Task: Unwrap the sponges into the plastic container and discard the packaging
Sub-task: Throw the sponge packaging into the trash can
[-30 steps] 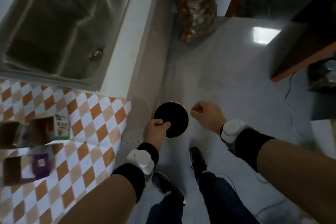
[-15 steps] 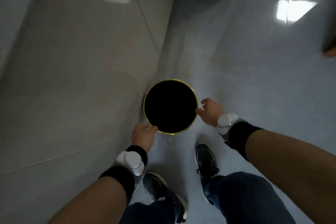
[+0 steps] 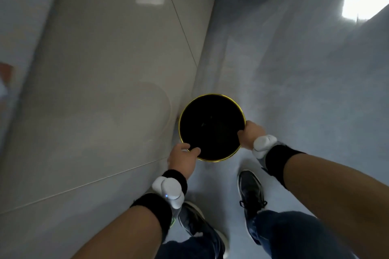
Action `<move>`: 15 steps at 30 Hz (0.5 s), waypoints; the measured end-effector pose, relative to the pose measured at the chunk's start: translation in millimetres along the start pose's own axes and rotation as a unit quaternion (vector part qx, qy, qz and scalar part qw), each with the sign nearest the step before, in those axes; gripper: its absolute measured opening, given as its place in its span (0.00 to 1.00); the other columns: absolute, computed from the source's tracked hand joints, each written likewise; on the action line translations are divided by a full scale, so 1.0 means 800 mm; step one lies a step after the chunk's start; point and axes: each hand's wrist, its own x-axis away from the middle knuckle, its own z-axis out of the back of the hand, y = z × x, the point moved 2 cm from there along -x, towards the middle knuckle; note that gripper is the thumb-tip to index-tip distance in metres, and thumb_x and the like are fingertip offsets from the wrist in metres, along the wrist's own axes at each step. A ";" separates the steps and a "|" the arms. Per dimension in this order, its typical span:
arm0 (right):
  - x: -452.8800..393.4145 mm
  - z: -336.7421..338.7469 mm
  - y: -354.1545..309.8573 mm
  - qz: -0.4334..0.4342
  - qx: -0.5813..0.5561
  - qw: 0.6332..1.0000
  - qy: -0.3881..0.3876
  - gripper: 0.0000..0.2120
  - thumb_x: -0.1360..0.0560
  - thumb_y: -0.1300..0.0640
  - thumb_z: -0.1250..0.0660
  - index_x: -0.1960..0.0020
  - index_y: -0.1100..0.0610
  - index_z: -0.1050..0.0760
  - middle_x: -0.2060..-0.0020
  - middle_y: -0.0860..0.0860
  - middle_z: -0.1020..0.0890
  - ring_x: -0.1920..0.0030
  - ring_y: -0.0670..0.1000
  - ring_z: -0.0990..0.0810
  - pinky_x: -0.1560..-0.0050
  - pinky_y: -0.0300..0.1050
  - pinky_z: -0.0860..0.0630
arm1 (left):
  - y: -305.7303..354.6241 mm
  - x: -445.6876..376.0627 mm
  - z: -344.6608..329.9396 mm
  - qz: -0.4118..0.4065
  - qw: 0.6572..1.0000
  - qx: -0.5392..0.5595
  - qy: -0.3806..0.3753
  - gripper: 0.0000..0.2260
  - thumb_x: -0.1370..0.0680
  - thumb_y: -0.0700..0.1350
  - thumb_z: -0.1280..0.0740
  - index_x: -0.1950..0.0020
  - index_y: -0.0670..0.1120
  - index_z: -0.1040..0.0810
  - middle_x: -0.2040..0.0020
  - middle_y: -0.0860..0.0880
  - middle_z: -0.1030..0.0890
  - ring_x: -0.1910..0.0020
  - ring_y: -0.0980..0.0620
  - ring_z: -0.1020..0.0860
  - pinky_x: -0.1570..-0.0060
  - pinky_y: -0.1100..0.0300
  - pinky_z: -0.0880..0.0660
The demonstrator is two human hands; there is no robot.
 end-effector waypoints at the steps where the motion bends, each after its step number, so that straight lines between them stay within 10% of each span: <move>1: 0.010 0.007 -0.002 -0.003 -0.002 1.000 -0.002 0.05 0.26 0.58 0.39 0.56 0.60 0.27 0.62 0.55 0.22 0.63 0.58 0.24 0.69 0.42 0.34 | 0.005 0.008 0.002 0.003 1.000 -0.001 0.002 0.21 0.32 0.58 0.24 0.43 0.53 0.22 0.40 0.45 0.17 0.40 0.41 0.18 0.34 0.43 0.23; 15: 0.316 0.220 -0.032 0.009 -0.013 1.000 0.012 0.08 0.26 0.60 0.38 0.54 0.64 0.23 0.59 0.60 0.16 0.62 0.59 0.21 0.64 0.45 0.30 | 0.176 0.268 0.110 -0.100 0.994 0.005 -0.041 0.12 0.26 0.54 0.26 0.46 0.54 0.23 0.41 0.44 0.16 0.41 0.41 0.18 0.36 0.47 0.22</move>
